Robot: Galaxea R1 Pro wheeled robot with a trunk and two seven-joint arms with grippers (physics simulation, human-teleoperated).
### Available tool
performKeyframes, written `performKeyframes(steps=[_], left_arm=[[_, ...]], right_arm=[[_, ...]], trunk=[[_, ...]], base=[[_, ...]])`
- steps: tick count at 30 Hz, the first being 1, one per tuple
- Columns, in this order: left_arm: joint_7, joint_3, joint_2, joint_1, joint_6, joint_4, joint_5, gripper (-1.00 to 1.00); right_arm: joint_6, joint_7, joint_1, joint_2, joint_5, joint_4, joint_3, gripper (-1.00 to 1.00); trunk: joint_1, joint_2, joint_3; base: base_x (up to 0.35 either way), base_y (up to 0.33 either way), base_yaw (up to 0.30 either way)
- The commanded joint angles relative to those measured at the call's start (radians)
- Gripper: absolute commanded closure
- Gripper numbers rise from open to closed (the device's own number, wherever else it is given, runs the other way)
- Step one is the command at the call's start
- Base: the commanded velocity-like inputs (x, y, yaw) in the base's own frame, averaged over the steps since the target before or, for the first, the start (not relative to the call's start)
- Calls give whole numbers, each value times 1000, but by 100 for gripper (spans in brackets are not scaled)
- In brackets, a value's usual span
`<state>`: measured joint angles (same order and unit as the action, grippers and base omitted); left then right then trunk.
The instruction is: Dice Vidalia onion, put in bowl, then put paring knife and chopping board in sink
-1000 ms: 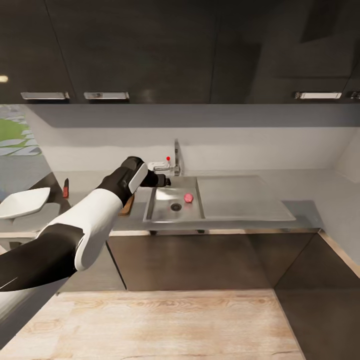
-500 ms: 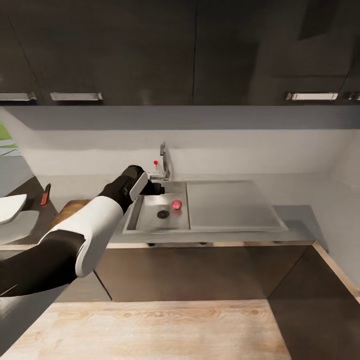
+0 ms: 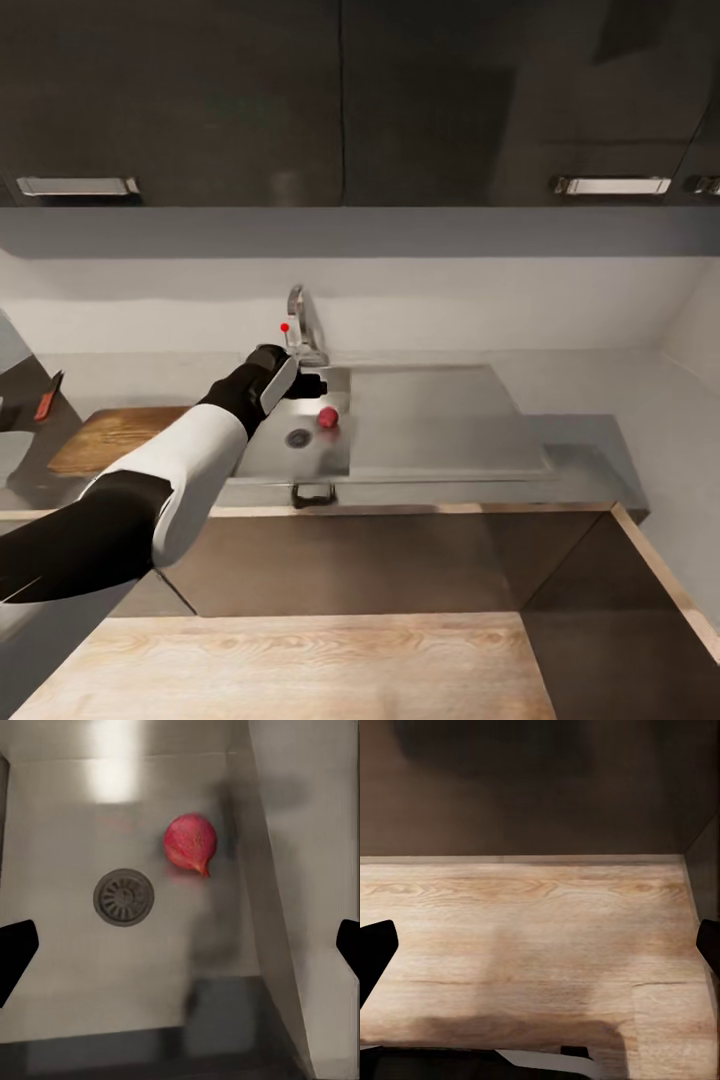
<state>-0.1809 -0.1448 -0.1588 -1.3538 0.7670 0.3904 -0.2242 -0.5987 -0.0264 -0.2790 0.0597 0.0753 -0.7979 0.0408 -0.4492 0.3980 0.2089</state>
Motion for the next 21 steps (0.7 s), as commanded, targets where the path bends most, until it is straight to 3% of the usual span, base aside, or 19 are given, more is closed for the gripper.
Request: performKeyframes(steps=[1, 13, 21], left_arm=[[-8, -8, 1, 0, 3, 0, -11, -100], [-36, -9, 7, 15, -2, -1, 6, -100], [-81, -9, 11, 44, -3, 1, 20, -100]], right_arm=[[-1, -3, 0, 1, 8, -1, 5, -100], [-1, -3, 0, 0, 8, -1, 4, -100], [-1, -3, 0, 0, 8, -1, 4, -100]], trunk=[[-1, 2, 3], [-1, 2, 21], [-1, 2, 31]], base=[[135, -158, 0], [50, -62, 0], [1, 189, 0]])
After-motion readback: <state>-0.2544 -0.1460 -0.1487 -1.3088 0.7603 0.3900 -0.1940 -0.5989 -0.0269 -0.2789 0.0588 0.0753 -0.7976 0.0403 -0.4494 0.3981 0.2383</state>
